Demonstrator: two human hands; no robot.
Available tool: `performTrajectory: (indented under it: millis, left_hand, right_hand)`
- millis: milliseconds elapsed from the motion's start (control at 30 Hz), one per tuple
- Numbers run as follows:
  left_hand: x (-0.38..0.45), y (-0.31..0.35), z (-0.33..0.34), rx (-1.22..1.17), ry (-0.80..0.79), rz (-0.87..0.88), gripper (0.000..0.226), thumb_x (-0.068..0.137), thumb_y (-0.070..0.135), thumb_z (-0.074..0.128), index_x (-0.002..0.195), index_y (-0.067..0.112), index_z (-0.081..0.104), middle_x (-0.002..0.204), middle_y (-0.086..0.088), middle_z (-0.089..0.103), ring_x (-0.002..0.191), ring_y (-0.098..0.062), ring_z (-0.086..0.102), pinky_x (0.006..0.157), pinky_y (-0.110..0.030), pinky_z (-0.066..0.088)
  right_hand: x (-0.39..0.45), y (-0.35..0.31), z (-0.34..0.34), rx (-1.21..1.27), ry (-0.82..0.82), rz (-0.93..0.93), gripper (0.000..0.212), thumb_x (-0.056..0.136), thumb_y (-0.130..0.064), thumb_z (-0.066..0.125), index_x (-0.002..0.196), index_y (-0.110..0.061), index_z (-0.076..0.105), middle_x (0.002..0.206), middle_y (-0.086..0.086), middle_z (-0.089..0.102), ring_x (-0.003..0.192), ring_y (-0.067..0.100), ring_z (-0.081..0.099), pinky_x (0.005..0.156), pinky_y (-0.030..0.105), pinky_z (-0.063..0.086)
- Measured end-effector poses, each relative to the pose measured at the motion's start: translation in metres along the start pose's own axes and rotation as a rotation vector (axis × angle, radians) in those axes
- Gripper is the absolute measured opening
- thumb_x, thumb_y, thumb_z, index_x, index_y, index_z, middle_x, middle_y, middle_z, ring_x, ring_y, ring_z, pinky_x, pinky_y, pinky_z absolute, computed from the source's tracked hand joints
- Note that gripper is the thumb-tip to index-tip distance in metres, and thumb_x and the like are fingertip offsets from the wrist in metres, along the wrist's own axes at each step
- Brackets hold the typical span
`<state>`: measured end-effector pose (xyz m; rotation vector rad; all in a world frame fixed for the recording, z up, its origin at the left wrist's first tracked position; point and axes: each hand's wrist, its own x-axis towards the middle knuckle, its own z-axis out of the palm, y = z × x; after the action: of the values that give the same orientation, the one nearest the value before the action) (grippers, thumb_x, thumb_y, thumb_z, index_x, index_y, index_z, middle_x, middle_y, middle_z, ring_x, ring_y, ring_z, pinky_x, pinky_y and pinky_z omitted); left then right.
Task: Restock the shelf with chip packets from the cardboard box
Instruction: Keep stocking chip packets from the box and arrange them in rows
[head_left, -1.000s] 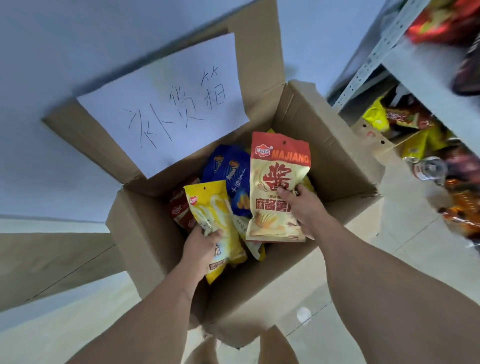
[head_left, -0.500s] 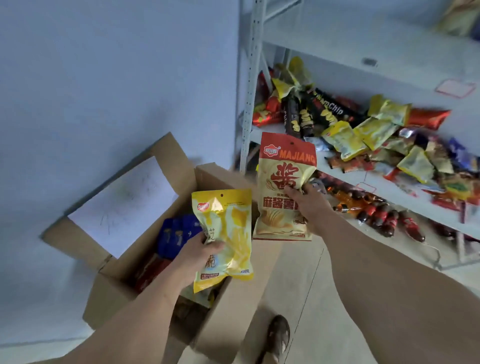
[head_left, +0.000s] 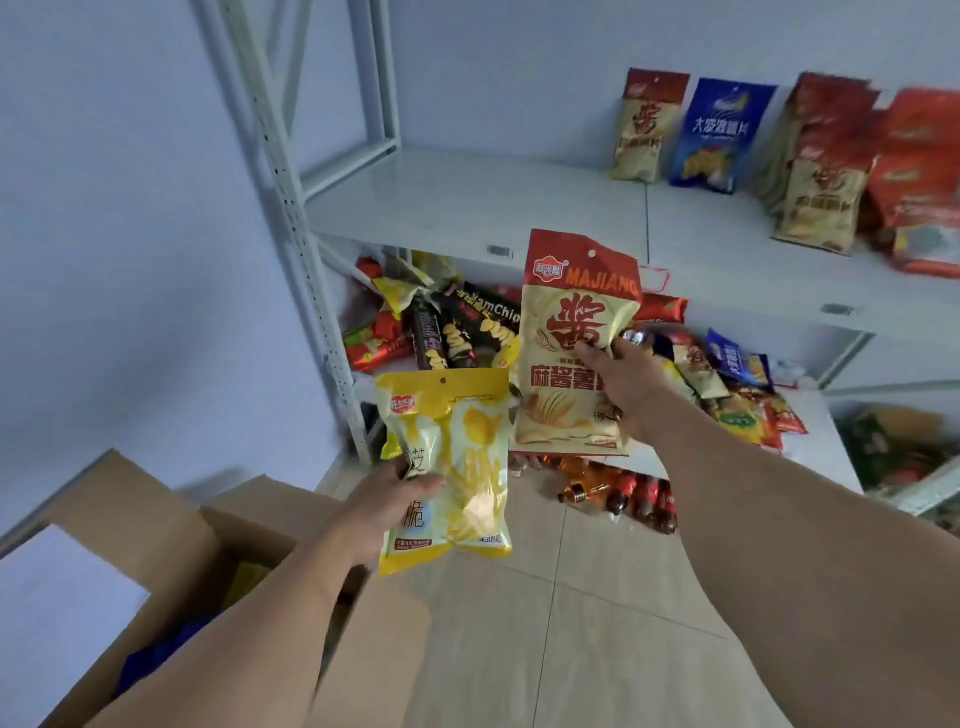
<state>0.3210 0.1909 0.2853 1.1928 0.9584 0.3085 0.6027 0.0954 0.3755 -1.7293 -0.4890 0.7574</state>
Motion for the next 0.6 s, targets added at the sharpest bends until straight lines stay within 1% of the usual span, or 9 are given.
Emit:
performTrajectory:
  millis: [100, 200, 267, 333, 367, 433, 500, 567, 600]
  left_hand:
    - [0.039, 0.040, 0.043, -0.026, 0.000, 0.024, 0.026, 0.091, 0.008, 0.071, 0.112, 0.023, 0.067, 0.104, -0.004, 0.079, 0.099, -0.029, 0.075, 0.096, -0.049, 0.056]
    - [0.079, 0.079, 0.077, -0.040, -0.015, 0.058, 0.030, 0.090, 0.007, 0.072, 0.119, 0.015, 0.067, 0.109, -0.011, 0.077, 0.102, -0.035, 0.074, 0.097, -0.056, 0.054]
    - [0.105, 0.104, 0.096, -0.048, -0.027, 0.084, 0.036, 0.090, 0.007, 0.072, 0.124, 0.011, 0.065, 0.112, -0.013, 0.077, 0.103, -0.037, 0.073, 0.098, -0.057, 0.054]
    - [0.130, 0.130, 0.113, -0.051, -0.029, 0.112, 0.034, 0.089, 0.008, 0.073, 0.122, 0.012, 0.066, 0.110, -0.011, 0.077, 0.105, -0.036, 0.072, 0.100, -0.056, 0.052]
    - [0.143, 0.144, 0.119, -0.050, -0.035, 0.127, 0.035, 0.086, 0.013, 0.076, 0.120, 0.014, 0.067, 0.109, -0.009, 0.078, 0.106, -0.035, 0.071, 0.102, -0.056, 0.051]
    - [0.173, 0.167, 0.129, -0.014, -0.043, 0.154, 0.055, 0.069, 0.032, 0.089, 0.118, 0.021, 0.068, 0.112, -0.005, 0.077, 0.113, -0.032, 0.068, 0.106, -0.057, 0.046]
    - [0.211, 0.188, 0.135, -0.004, -0.068, 0.177, 0.076, 0.051, 0.045, 0.092, 0.120, 0.024, 0.068, 0.117, -0.001, 0.076, 0.119, -0.031, 0.065, 0.110, -0.059, 0.042]
    - [0.244, 0.211, 0.143, -0.003, -0.085, 0.196, 0.084, 0.048, 0.048, 0.093, 0.124, 0.023, 0.066, 0.118, 0.001, 0.076, 0.122, -0.029, 0.063, 0.112, -0.059, 0.038]
    - [0.260, 0.226, 0.150, 0.001, -0.100, 0.203, 0.080, 0.053, 0.046, 0.093, 0.124, 0.022, 0.066, 0.118, 0.001, 0.076, 0.122, -0.028, 0.063, 0.113, -0.058, 0.038]
  right_hand:
    - [0.051, -0.034, -0.046, -0.018, 0.013, -0.048, 0.033, 0.088, -0.042, 0.073, 0.116, -0.024, 0.066, 0.101, -0.002, 0.076, 0.094, 0.023, 0.072, 0.090, 0.048, 0.059]
    - [0.096, -0.066, -0.085, -0.003, 0.030, -0.100, 0.025, 0.090, -0.040, 0.072, 0.110, -0.024, 0.067, 0.099, -0.002, 0.076, 0.092, 0.022, 0.072, 0.087, 0.046, 0.059]
    - [0.125, -0.082, -0.106, 0.015, 0.048, -0.120, 0.022, 0.091, -0.040, 0.072, 0.106, -0.025, 0.067, 0.099, -0.001, 0.076, 0.087, 0.021, 0.072, 0.074, 0.039, 0.060]
    - [0.152, -0.097, -0.123, 0.037, 0.054, -0.135, 0.017, 0.092, -0.039, 0.071, 0.101, -0.025, 0.066, 0.100, 0.001, 0.076, 0.080, 0.020, 0.071, 0.059, 0.030, 0.052]
    - [0.166, -0.104, -0.129, 0.045, 0.056, -0.145, 0.016, 0.092, -0.039, 0.071, 0.100, -0.025, 0.066, 0.099, 0.002, 0.076, 0.079, 0.020, 0.070, 0.057, 0.028, 0.049]
    - [0.196, -0.116, -0.140, 0.046, 0.064, -0.157, 0.016, 0.092, -0.038, 0.070, 0.100, -0.025, 0.066, 0.098, 0.000, 0.076, 0.081, 0.020, 0.071, 0.059, 0.029, 0.050]
    - [0.228, -0.129, -0.149, 0.065, 0.069, -0.164, 0.015, 0.093, -0.037, 0.070, 0.102, -0.025, 0.066, 0.097, -0.001, 0.075, 0.084, 0.019, 0.072, 0.062, 0.030, 0.052]
    - [0.263, -0.139, -0.157, 0.091, 0.075, -0.162, 0.015, 0.093, -0.035, 0.070, 0.104, -0.026, 0.066, 0.099, -0.001, 0.076, 0.088, 0.021, 0.073, 0.068, 0.034, 0.056]
    - [0.283, -0.144, -0.160, 0.099, 0.083, -0.160, 0.016, 0.093, -0.036, 0.070, 0.105, -0.026, 0.066, 0.100, -0.001, 0.077, 0.090, 0.023, 0.073, 0.072, 0.037, 0.058]
